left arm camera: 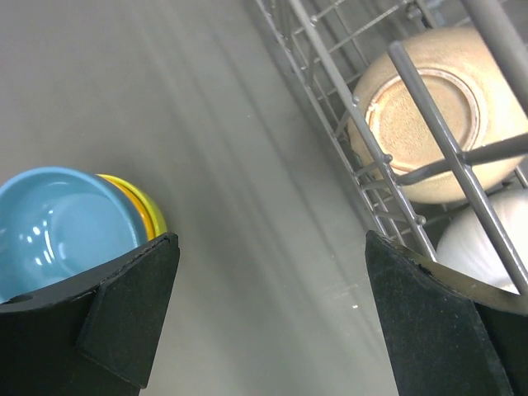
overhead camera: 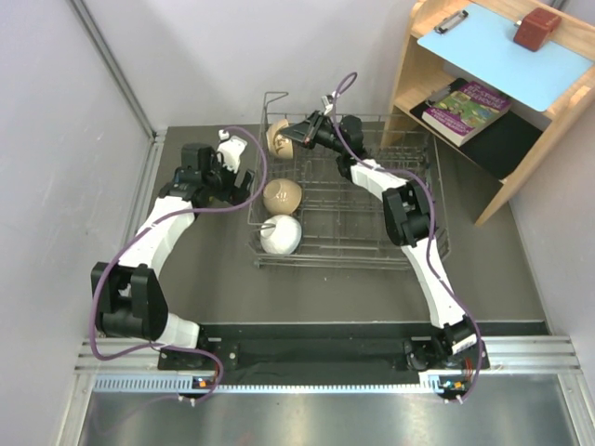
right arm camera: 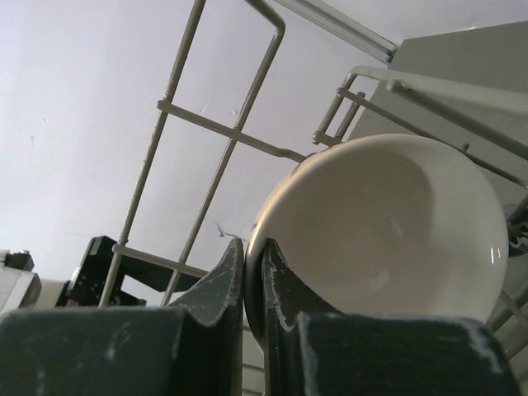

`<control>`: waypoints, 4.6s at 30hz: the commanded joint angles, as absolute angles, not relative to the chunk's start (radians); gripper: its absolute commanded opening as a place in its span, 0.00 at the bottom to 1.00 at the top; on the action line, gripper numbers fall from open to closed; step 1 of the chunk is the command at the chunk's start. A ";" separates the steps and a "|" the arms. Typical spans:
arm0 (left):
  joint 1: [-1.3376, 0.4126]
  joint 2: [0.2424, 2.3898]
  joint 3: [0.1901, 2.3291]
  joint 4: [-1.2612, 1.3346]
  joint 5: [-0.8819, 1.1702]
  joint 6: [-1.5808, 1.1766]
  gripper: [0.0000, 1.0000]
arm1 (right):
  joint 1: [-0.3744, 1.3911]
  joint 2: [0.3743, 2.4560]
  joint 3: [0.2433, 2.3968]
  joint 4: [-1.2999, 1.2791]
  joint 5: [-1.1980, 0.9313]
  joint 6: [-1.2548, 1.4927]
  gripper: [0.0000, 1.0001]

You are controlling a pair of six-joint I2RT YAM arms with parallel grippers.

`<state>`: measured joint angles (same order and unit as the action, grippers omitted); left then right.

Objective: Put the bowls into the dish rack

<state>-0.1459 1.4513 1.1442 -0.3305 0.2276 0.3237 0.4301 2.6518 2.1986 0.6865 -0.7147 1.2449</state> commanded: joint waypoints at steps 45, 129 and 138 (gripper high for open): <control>-0.193 1.411 1.190 -0.459 0.293 0.390 0.99 | 0.410 2.468 2.062 0.224 -0.575 1.186 0.31; 0.113 1.522 1.175 -0.195 0.011 0.420 0.99 | 0.405 1.290 1.325 -0.443 -0.494 -0.115 0.59; 0.132 1.669 1.246 -0.158 0.009 0.402 0.99 | 0.405 1.310 1.339 -0.448 -0.500 -0.104 0.59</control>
<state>0.1184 1.6375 1.1877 -0.2325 0.0177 0.4175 0.4030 1.3178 1.3220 -0.4736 -0.4942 -0.0948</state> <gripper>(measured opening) 0.991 0.593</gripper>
